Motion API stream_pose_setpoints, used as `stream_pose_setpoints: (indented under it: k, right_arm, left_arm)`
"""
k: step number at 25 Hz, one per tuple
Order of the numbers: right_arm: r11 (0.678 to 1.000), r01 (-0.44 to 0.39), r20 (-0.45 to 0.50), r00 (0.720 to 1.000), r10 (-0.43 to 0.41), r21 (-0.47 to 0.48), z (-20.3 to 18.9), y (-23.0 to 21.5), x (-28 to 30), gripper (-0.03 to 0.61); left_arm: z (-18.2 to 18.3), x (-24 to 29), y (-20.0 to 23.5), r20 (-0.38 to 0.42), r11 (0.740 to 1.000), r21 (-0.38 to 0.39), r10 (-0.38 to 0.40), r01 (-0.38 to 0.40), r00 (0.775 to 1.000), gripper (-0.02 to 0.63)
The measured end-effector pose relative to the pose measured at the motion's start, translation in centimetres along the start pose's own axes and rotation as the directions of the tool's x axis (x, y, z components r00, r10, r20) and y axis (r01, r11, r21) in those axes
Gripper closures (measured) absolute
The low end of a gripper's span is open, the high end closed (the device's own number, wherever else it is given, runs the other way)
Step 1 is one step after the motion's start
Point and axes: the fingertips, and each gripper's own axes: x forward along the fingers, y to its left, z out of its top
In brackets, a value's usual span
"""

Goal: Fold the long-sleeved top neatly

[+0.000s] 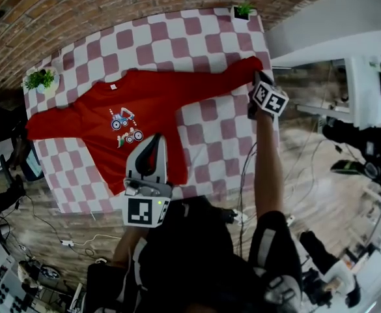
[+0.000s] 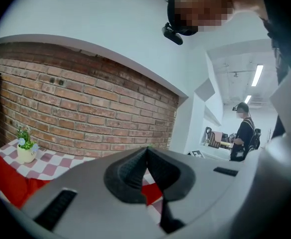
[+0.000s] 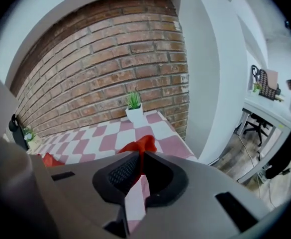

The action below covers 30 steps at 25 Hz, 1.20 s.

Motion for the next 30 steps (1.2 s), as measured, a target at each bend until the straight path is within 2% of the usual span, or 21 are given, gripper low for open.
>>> stream_pose_setpoints:
  k: [7,11,19,30]
  right_arm:
    - [0.994,-0.027,0.076,0.997,0.035,-0.110,2.8,4.0,-4.8,0.549]
    - [0.984,-0.067,0.133,0.987,0.089,-0.164,4.4,7.2,-8.5,0.549]
    - [0.933,-0.152,0.185,0.958,0.221,-0.325,5.9,13.7,-14.9,0.551]
    - [0.872,-0.229,0.206,0.916,0.343,-0.432,5.5,21.3,-22.1,0.551]
  left_arm:
    - [2.1,-3.9,0.1,0.057,0.998,0.011,0.053,-0.054,0.997,0.607]
    - [2.8,-6.9,-0.3,0.077,0.996,0.030,0.086,-0.089,0.993,0.607]
    - [3.2,-14.0,-2.4,0.129,0.987,0.042,0.151,-0.158,0.980,0.607]
    - [3.6,-23.6,-2.8,0.162,0.961,0.056,0.258,-0.269,0.953,0.607]
